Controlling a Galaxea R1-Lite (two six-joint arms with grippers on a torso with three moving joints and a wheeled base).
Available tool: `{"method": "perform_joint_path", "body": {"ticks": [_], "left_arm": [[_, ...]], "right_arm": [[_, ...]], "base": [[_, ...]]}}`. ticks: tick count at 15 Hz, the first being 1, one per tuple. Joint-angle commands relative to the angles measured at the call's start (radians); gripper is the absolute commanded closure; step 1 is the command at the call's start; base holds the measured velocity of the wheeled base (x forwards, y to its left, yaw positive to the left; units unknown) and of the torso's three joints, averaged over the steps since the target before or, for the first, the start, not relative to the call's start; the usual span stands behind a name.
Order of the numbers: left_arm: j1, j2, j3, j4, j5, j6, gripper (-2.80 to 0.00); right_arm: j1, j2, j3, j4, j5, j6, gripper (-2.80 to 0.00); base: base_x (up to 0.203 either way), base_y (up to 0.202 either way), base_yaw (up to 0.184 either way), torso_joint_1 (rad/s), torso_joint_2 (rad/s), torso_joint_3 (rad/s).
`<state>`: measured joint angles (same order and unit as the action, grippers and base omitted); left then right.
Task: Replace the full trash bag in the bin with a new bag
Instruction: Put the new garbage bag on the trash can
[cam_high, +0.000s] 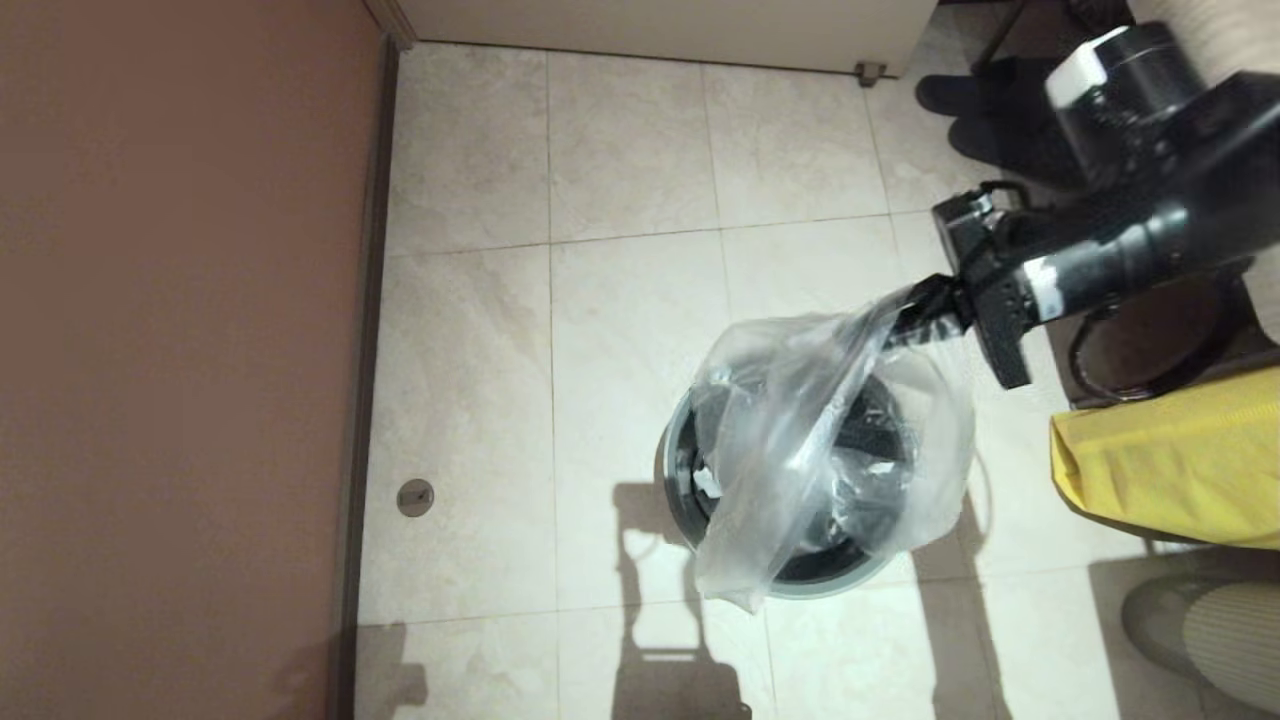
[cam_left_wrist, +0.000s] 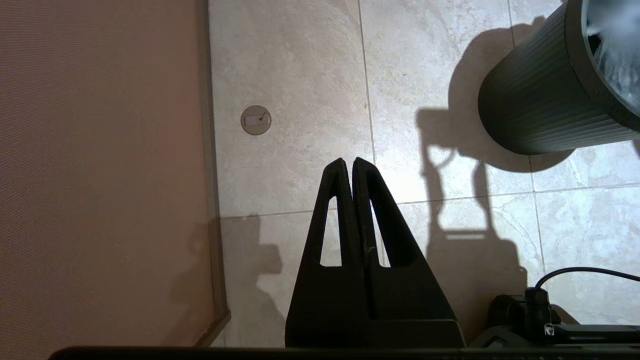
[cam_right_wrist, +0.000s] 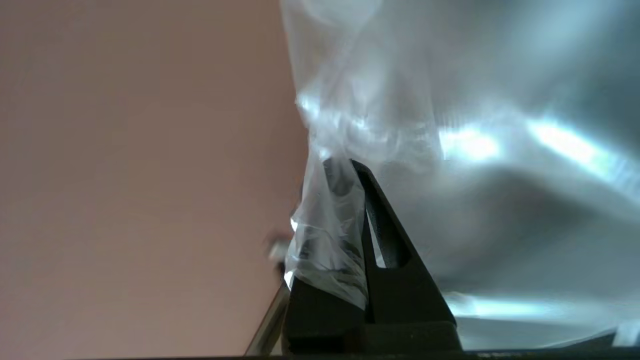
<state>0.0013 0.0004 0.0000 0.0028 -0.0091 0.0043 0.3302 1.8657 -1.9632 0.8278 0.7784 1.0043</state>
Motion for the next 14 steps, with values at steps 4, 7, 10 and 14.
{"method": "perform_joint_path", "body": {"ticks": [4,7,10,14], "left_arm": [[0.0,0.0,0.0,0.0,0.0,0.0,0.0],[0.0,0.0,0.0,0.0,0.0,-0.001,0.0],[0.0,0.0,0.0,0.0,0.0,0.0,0.0],[0.0,0.0,0.0,0.0,0.0,-0.001,0.0]], "right_arm": [[-0.067,0.205,-0.001,-0.312,-0.114,-0.044,0.0],[-0.085,0.13,0.038,-0.402,-0.127,-0.046,0.0],[-0.085,0.014,0.092,-0.473,-0.13,-0.056,0.0],[-0.084,-0.139,0.25,-0.481,-0.144,-0.192,0.0]], "base": [[0.0,0.0,0.0,0.0,0.0,0.0],[0.0,0.0,0.0,0.0,0.0,0.0],[0.0,0.0,0.0,0.0,0.0,0.0],[0.0,0.0,0.0,0.0,0.0,0.0]]}}
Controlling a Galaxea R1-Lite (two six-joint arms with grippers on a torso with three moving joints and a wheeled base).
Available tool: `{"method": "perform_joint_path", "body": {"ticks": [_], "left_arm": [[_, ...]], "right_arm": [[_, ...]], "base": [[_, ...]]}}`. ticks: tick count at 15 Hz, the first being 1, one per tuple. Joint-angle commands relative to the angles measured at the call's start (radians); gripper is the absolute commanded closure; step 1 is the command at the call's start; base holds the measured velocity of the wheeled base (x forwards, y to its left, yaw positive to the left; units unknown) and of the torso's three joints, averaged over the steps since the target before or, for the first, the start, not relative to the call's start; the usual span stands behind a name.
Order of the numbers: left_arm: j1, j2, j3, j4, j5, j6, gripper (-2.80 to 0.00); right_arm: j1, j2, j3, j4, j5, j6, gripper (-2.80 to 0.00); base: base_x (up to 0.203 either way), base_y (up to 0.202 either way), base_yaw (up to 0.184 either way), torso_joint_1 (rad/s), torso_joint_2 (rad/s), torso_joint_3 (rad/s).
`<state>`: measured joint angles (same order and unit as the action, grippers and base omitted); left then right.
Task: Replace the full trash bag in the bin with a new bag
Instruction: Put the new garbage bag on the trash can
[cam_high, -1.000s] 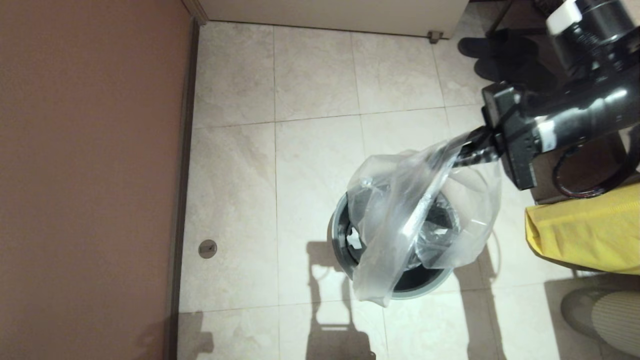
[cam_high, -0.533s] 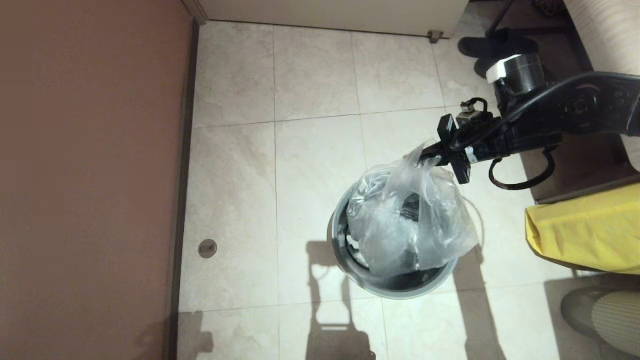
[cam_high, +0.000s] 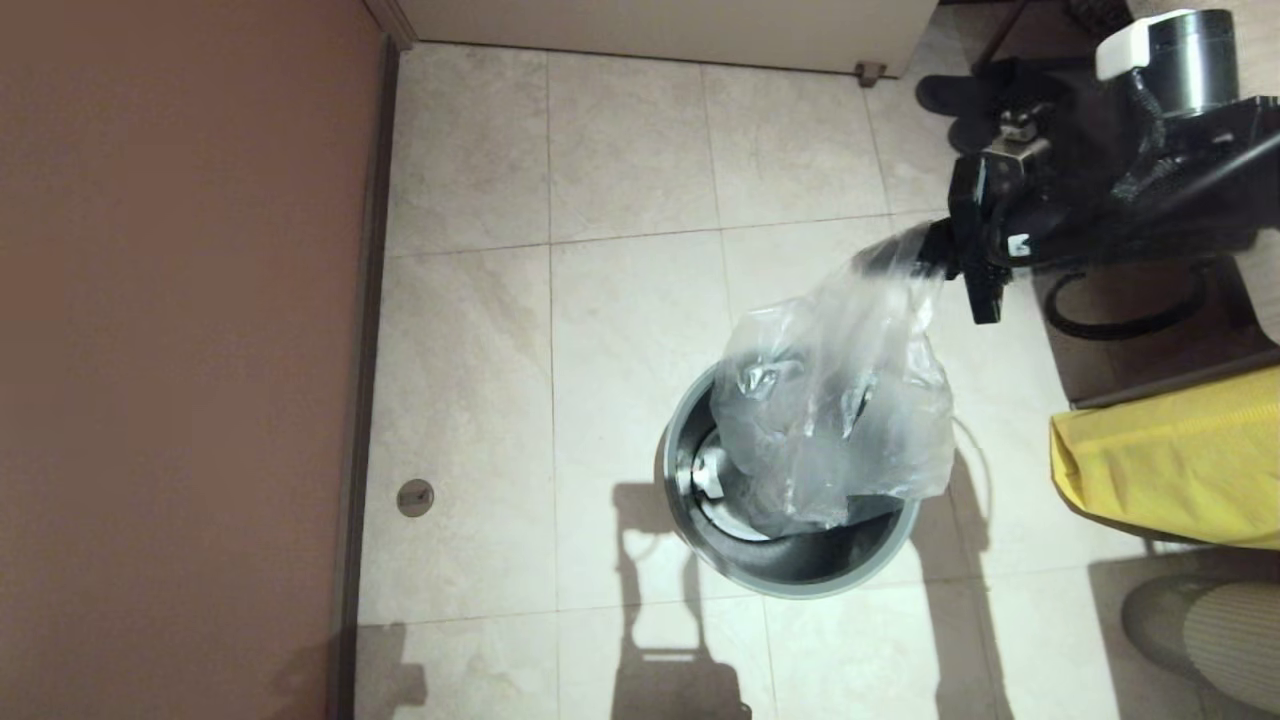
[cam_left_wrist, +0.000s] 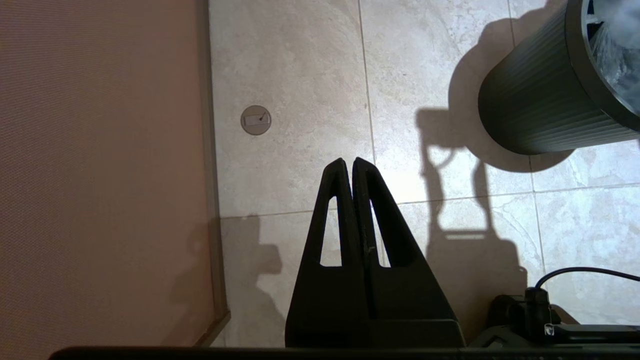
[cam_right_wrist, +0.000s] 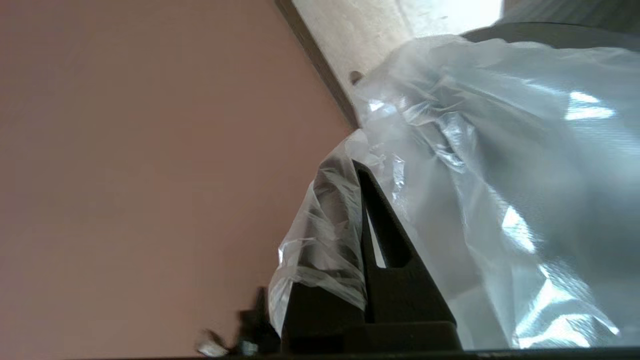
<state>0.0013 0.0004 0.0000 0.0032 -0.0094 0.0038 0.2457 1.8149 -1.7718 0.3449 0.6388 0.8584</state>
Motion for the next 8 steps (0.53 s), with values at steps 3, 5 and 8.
{"method": "perform_joint_path", "body": {"ticks": [3,5,8], "left_arm": [[0.0,0.0,0.0,0.0,0.0,0.001,0.0],[0.0,0.0,0.0,0.0,0.0,-0.001,0.0],[0.0,0.0,0.0,0.0,0.0,0.001,0.0]], "right_arm": [[0.003,-0.117,0.123,0.007,-0.072,-0.138,0.0],[0.005,-0.134,0.154,0.008,-0.092,-0.211,-2.8],[0.009,-0.196,0.242,-0.001,-0.146,-0.399,-2.8]], "base": [[0.0,0.0,0.0,0.0,0.0,0.0],[0.0,0.0,0.0,0.0,0.0,0.0],[0.0,0.0,0.0,0.0,0.0,0.0]]}}
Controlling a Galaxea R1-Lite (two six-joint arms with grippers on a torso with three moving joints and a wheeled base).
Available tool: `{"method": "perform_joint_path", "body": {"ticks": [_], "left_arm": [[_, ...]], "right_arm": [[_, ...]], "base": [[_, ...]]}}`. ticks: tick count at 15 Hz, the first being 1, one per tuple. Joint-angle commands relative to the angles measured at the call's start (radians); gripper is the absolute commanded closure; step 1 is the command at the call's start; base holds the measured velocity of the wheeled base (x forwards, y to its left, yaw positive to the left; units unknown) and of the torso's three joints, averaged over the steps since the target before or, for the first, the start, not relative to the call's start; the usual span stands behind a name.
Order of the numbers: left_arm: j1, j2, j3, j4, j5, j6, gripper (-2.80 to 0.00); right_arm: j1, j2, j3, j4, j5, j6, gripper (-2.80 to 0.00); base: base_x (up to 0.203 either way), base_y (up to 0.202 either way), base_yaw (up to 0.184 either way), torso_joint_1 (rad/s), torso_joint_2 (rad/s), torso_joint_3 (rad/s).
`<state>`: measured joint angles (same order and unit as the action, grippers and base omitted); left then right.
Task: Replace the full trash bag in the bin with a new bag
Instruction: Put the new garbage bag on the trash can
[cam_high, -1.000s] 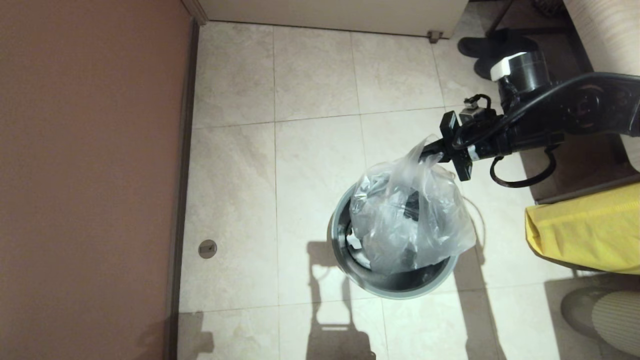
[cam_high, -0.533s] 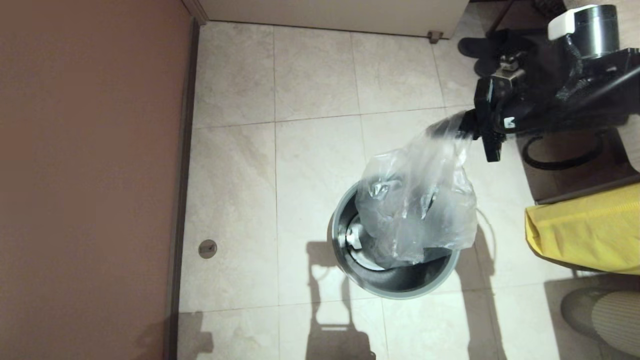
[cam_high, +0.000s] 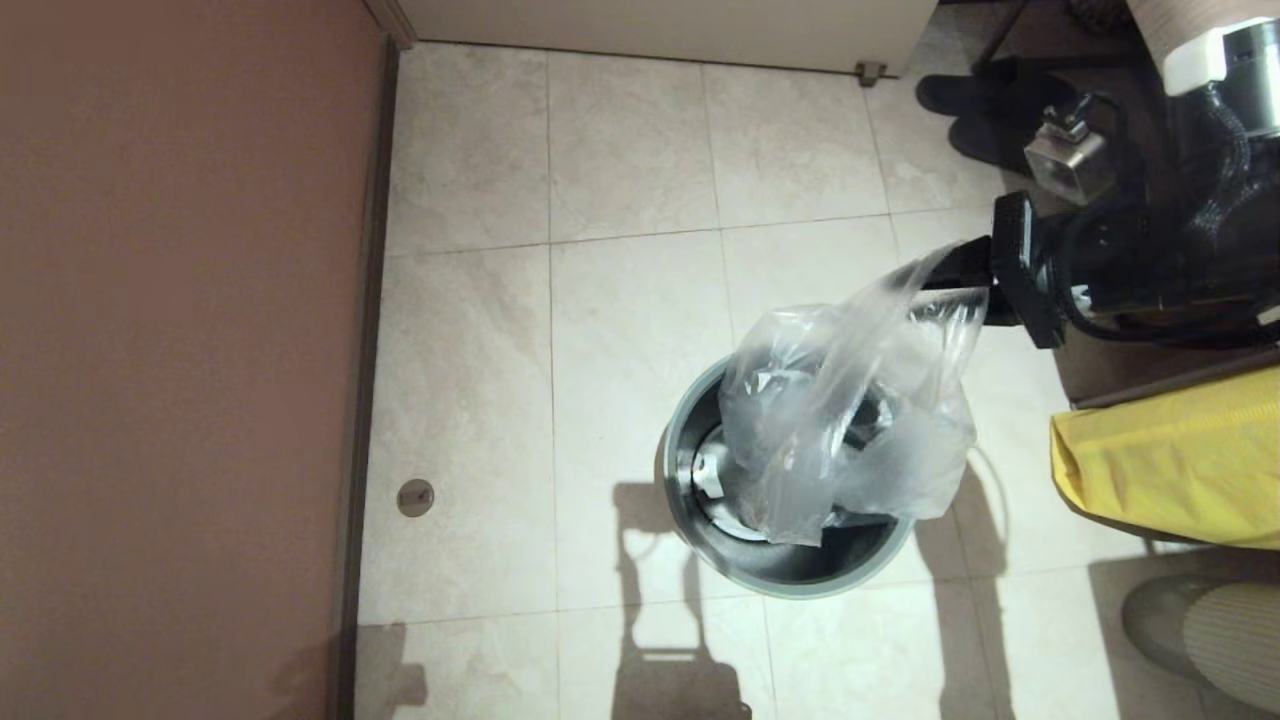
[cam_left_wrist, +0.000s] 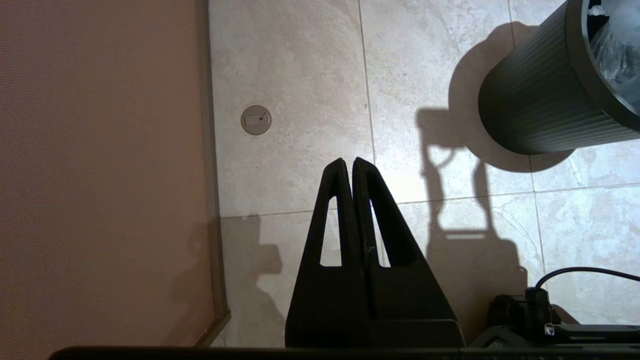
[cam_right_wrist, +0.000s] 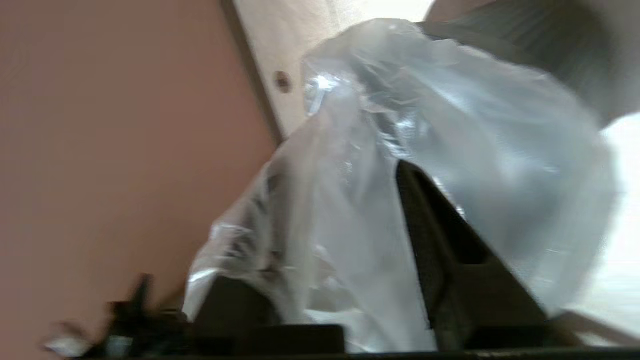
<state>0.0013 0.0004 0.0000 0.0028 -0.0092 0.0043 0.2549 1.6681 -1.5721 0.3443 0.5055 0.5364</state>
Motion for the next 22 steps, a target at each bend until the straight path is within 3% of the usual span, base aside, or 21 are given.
{"method": "perform_joint_path", "body": {"ticks": [1,5,8,10,12,14,16,20,22], "left_arm": [[0.0,0.0,0.0,0.0,0.0,0.0,0.0],[0.0,0.0,0.0,0.0,0.0,-0.001,0.0],[0.0,0.0,0.0,0.0,0.0,0.0,0.0],[0.0,0.0,0.0,0.0,0.0,-0.001,0.0],[0.0,0.0,0.0,0.0,0.0,-0.001,0.0],[0.0,0.0,0.0,0.0,0.0,0.0,0.0],[0.0,0.0,0.0,0.0,0.0,0.0,0.0],[0.0,0.0,0.0,0.0,0.0,0.0,0.0],[0.0,0.0,0.0,0.0,0.0,-0.001,0.0]], "right_arm": [[-0.006,-0.079,0.076,-0.005,-0.036,-0.141,-2.8],[-0.05,-0.229,0.239,-0.117,-0.112,-0.349,-2.8],[-0.066,-0.37,0.324,-0.164,-0.155,-0.383,-2.8],[-0.057,-0.391,0.326,-0.025,-0.07,-0.383,-2.8],[-0.064,-0.351,0.275,0.192,0.089,-0.383,-2.8],[-0.103,-0.309,0.241,0.314,0.208,-0.384,-2.8],[-0.097,-0.271,0.227,0.428,0.242,-0.412,-2.8],[-0.128,-0.261,0.16,0.488,0.453,-0.377,-2.8],[-0.129,-0.237,0.155,0.505,0.478,-0.374,-2.8]], "base": [[0.0,0.0,0.0,0.0,0.0,0.0],[0.0,0.0,0.0,0.0,0.0,0.0],[0.0,0.0,0.0,0.0,0.0,0.0],[0.0,0.0,0.0,0.0,0.0,0.0],[0.0,0.0,0.0,0.0,0.0,0.0],[0.0,0.0,0.0,0.0,0.0,0.0],[0.0,0.0,0.0,0.0,0.0,0.0],[0.0,0.0,0.0,0.0,0.0,0.0],[0.0,0.0,0.0,0.0,0.0,0.0]]}}
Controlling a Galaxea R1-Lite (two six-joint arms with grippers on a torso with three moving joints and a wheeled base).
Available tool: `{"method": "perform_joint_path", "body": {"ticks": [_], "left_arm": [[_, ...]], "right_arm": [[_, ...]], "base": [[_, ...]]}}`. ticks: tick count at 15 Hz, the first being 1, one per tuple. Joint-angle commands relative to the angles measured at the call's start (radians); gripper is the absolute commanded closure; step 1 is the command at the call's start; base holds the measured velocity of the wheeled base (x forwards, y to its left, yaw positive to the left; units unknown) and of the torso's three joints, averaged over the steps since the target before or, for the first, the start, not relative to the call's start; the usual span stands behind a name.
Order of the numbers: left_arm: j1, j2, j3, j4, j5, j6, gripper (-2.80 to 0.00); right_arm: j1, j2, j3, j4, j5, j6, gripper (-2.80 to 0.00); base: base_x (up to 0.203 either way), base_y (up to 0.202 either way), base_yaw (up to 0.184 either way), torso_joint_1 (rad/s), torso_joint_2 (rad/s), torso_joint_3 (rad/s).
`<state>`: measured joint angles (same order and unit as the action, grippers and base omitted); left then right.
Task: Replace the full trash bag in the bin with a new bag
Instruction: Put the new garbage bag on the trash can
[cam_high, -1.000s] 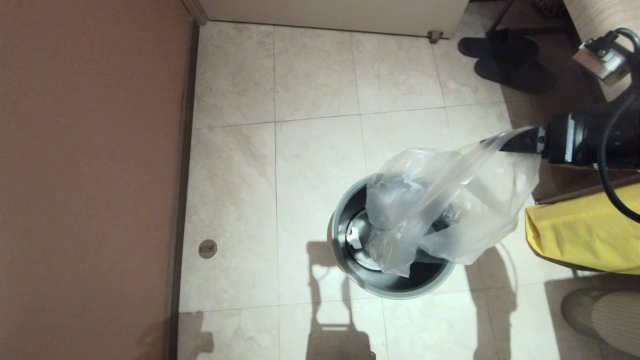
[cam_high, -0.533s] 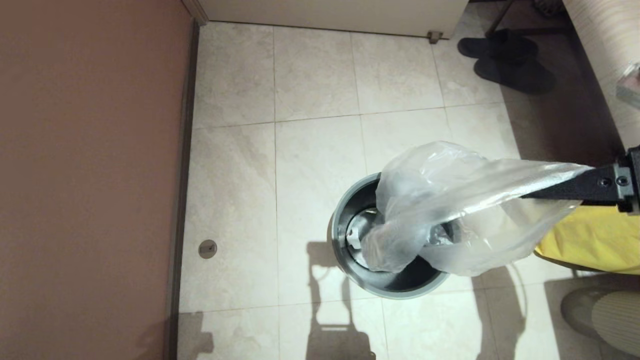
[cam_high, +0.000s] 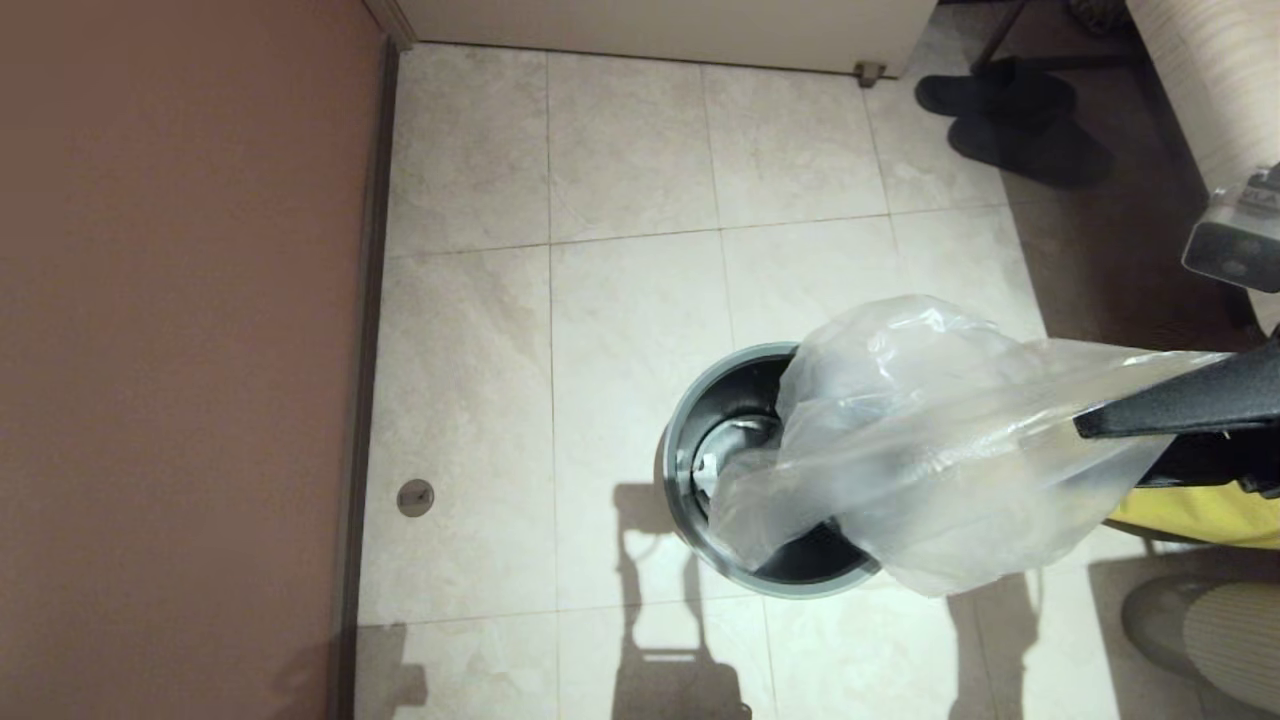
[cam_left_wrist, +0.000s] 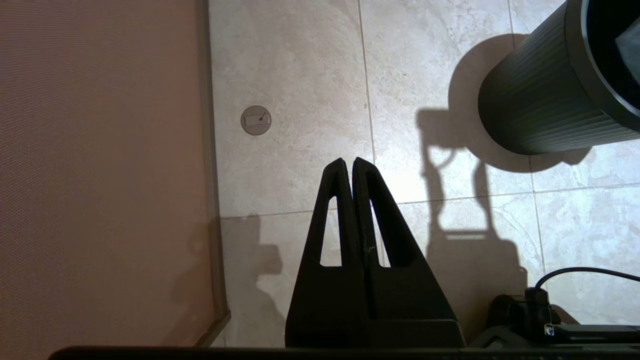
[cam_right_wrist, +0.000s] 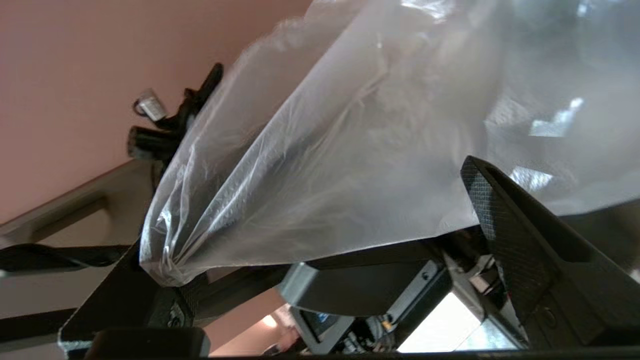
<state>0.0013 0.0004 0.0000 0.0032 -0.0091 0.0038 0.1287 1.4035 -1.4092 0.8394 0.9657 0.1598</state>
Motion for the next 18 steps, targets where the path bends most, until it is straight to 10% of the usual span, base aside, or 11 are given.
{"method": "perform_joint_path", "body": {"ticks": [1,18], "left_arm": [[0.0,0.0,0.0,0.0,0.0,0.0,0.0],[0.001,0.033,-0.053,0.017,0.018,0.038,0.0]], "right_arm": [[-0.006,0.041,-0.008,0.024,0.052,0.003,-2.8],[0.023,0.098,-0.011,0.069,0.076,-0.008,-2.8]], "base": [[0.0,0.0,0.0,0.0,0.0,0.0],[0.0,0.0,0.0,0.0,0.0,0.0]]}}
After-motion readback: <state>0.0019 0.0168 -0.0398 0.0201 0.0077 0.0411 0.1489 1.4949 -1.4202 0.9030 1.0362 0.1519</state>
